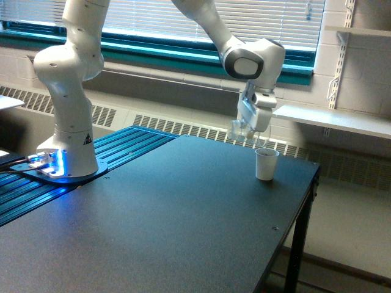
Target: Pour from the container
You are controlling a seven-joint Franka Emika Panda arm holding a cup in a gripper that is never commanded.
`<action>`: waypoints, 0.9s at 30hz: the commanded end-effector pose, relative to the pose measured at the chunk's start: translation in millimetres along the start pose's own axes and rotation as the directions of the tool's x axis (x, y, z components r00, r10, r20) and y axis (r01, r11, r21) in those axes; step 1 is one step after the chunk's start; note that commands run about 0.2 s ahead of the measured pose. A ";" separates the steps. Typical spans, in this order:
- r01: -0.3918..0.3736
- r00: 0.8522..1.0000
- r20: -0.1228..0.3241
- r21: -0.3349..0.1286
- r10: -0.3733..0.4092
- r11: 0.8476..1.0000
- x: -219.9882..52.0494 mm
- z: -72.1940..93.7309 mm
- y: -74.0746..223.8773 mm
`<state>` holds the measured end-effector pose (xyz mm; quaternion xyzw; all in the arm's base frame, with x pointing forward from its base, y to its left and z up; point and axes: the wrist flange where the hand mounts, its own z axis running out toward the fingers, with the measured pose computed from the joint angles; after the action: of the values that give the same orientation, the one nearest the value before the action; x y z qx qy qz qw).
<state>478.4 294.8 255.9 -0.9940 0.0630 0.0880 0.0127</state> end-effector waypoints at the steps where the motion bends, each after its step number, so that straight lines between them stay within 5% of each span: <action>1: 0.100 0.995 -0.002 0.042 -0.100 0.994 -51.2 4.9 -39.6; 9: 0.235 0.972 0.006 0.092 -0.236 0.968 -108.9 17.6 -68.2; 12: 0.225 0.974 0.010 0.108 -0.228 0.968 -129.1 20.9 -75.5; 24: 0.151 0.985 -0.085 0.042 -0.147 0.988 -106.2 33.2 -23.0; 27: 0.135 0.984 -0.128 0.058 -0.127 0.989 -95.0 23.1 -20.3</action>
<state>354.0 357.7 246.4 -0.9965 -0.0529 0.0487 0.0437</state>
